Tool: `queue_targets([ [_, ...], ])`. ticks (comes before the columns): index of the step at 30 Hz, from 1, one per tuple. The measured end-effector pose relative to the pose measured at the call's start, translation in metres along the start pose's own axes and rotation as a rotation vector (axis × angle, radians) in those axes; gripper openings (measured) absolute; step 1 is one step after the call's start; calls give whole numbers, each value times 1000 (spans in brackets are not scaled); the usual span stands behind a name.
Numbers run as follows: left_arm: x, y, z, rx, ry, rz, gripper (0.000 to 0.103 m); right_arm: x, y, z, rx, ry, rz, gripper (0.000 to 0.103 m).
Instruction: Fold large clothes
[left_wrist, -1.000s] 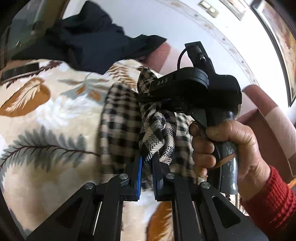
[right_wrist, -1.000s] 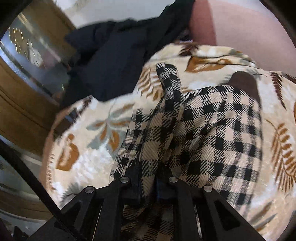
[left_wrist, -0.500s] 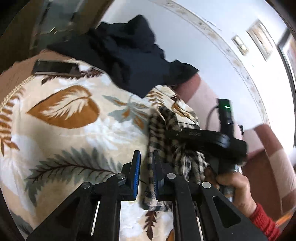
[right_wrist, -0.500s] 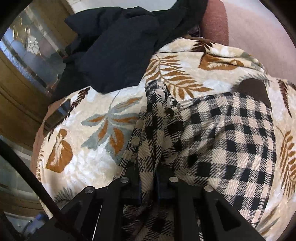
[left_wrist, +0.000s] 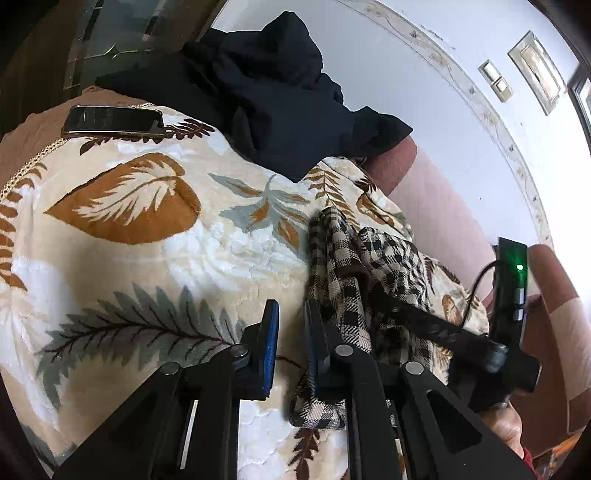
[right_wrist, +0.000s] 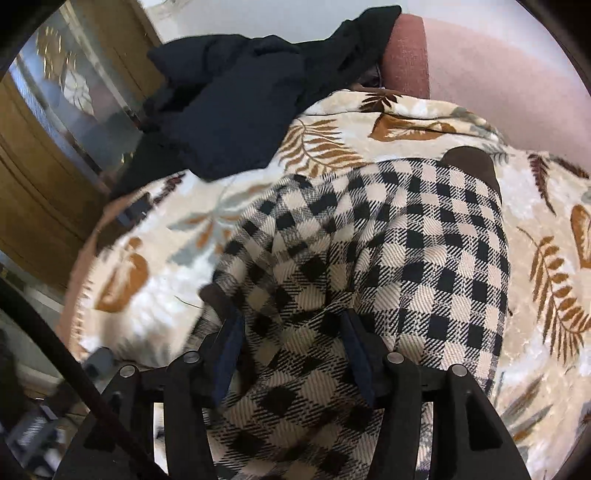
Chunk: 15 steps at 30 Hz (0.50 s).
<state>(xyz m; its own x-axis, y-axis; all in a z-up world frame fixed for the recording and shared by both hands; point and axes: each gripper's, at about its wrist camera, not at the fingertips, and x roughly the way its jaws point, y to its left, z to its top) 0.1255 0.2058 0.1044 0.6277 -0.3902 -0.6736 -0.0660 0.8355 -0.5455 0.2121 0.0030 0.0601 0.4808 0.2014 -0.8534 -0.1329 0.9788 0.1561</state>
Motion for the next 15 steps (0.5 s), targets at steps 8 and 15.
queue_targets([
  [8, 0, 11, 3, -31, 5, 1, 16, 3, 12, -7, -134, -24, -186, 33],
  [15, 2, 16, 3, -43, 10, 3, 16, -15, -4, 5, 37, -59, 28, 13],
])
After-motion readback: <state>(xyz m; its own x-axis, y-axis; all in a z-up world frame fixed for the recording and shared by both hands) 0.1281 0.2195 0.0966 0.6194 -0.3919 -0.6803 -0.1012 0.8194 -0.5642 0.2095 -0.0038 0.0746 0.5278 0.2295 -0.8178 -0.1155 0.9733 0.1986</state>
